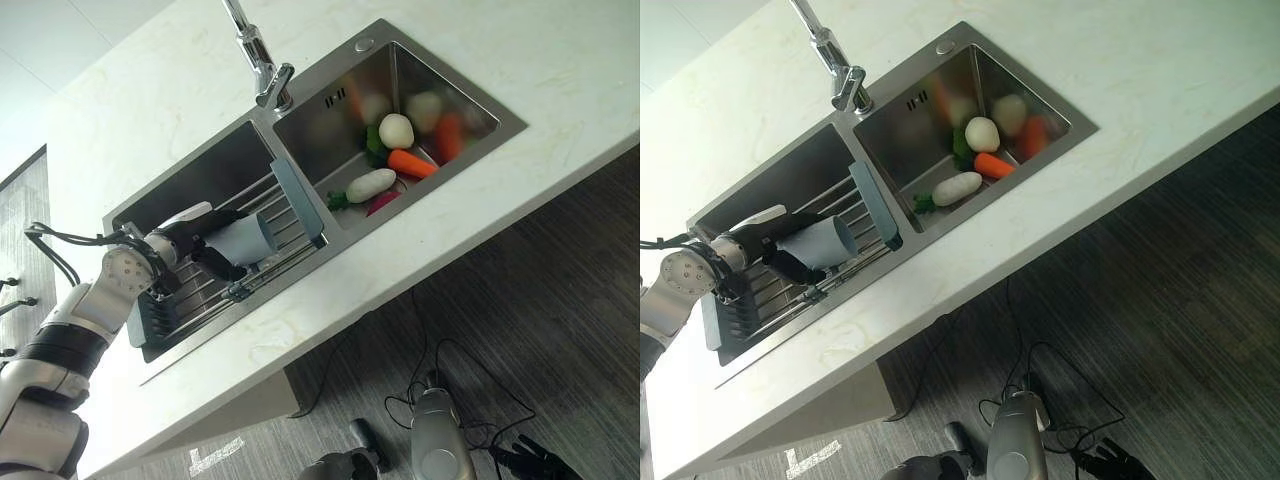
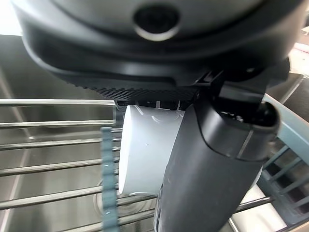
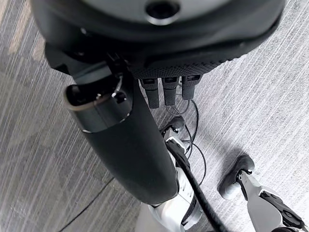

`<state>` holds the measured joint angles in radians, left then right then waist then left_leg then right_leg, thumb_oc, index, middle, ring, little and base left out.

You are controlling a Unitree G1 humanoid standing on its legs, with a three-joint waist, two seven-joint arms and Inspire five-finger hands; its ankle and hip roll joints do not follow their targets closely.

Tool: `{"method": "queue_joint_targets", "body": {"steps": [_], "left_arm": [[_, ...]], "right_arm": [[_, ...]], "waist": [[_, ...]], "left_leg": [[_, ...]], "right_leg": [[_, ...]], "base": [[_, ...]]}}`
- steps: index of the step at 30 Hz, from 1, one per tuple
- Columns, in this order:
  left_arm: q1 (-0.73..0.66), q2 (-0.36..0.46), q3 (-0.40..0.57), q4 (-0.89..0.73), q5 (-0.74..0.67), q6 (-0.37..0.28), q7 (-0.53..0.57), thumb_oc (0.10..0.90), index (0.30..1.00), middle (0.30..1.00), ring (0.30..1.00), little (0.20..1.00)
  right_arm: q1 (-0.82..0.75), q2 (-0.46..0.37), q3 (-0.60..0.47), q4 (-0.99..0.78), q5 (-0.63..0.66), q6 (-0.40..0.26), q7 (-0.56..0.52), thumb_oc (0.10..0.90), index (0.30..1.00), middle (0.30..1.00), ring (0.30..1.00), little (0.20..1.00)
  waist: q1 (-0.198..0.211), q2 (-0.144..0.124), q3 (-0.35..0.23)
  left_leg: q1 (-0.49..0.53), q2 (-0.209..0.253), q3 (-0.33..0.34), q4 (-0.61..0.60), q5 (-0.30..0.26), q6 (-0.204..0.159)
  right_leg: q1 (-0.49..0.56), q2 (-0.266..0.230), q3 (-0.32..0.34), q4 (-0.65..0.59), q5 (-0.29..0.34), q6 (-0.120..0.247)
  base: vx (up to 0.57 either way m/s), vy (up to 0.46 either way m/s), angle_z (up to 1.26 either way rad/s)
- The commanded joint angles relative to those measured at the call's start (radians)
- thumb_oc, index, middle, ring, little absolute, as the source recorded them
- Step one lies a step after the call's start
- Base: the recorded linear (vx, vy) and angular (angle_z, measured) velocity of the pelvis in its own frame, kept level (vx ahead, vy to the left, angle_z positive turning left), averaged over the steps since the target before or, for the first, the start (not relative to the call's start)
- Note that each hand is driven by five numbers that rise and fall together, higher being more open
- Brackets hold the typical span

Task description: Place the dishes in the dishwasher.

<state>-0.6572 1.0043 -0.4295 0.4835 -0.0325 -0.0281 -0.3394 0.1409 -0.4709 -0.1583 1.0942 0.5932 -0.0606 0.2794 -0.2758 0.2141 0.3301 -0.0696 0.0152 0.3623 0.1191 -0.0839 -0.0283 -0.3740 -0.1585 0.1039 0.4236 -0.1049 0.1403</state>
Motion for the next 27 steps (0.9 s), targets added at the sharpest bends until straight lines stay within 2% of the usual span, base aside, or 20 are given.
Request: {"method": "queue_joint_targets", "body": {"steps": [1, 6, 11, 16, 21, 27], "left_arm": [[-0.014, 0.021, 0.042, 0.037, 0.047, -0.008, -0.028, 0.4, 0.3, 0.3, 0.3, 0.3], [-0.04, 0.043, 0.018, 0.022, 0.06, -0.004, -0.007, 0.4, 0.3, 0.3, 0.3, 0.3], [-0.032, 0.068, 0.048, 0.019, 0.047, -0.016, 0.057, 0.4, 0.3, 0.3, 0.3, 0.3], [-0.008, 0.091, 0.12, -0.001, 0.047, -0.051, 0.165, 0.4, 0.3, 0.3, 0.3, 0.3], [0.015, 0.118, 0.215, -0.058, 0.036, -0.055, 0.258, 0.4, 0.3, 0.3, 0.3, 0.3], [0.03, 0.16, 0.283, -0.112, -0.023, -0.061, 0.344, 0.4, 0.3, 0.3, 0.3, 0.3]], "right_arm": [[0.041, -0.041, 0.028, -0.033, 0.029, 0.007, 0.008, 0.8, 0.9, 0.9, 0.9, 0.9], [0.031, -0.043, 0.032, -0.02, 0.031, -0.001, 0.016, 0.8, 0.9, 0.9, 0.9, 0.9], [0.034, -0.029, 0.041, -0.018, 0.03, -0.012, 0.014, 0.8, 0.9, 0.9, 0.9, 0.9], [0.04, -0.002, 0.045, -0.004, 0.017, -0.009, -0.003, 0.8, 0.9, 0.9, 0.9, 0.9], [0.046, 0.028, 0.032, 0.049, -0.002, -0.013, -0.018, 0.8, 0.9, 0.9, 0.9, 0.9], [0.032, 0.048, 0.016, 0.114, -0.025, -0.01, -0.021, 0.8, 0.9, 0.9, 0.9, 0.9]], "waist": [[-0.016, -0.027, -0.041], [-0.008, -0.027, -0.033], [0.005, -0.029, -0.052], [0.028, -0.034, -0.092], [0.054, -0.041, -0.154], [0.082, -0.059, -0.188]], "left_leg": [[-0.119, 0.003, -0.108, 0.181, -0.151, -0.008], [-0.128, 0.006, -0.107, 0.181, -0.147, -0.009], [-0.117, 0.014, -0.108, 0.181, -0.148, -0.012], [-0.095, 0.028, -0.106, 0.181, -0.15, -0.016], [-0.062, 0.051, -0.097, 0.181, -0.157, -0.022], [-0.025, 0.062, -0.11, 0.181, -0.177, -0.02]], "right_leg": [[0.058, -0.043, -0.037, -0.124, -0.011, 0.064], [0.052, -0.048, -0.052, -0.124, -0.01, 0.063], [0.069, -0.055, -0.077, -0.124, -0.015, 0.065], [0.102, -0.058, -0.108, -0.124, -0.028, 0.063], [0.151, -0.059, -0.145, -0.124, -0.05, 0.058], [0.208, -0.055, -0.176, -0.124, -0.079, 0.053]], "base": [[-0.06, -0.004, -0.06], [-0.05, -0.003, -0.02], [-0.01, -0.008, 0.03], [0.0, -0.016, 0.04], [0.0, -0.017, 0.16], [0.0, -0.021, 0.14]]}}
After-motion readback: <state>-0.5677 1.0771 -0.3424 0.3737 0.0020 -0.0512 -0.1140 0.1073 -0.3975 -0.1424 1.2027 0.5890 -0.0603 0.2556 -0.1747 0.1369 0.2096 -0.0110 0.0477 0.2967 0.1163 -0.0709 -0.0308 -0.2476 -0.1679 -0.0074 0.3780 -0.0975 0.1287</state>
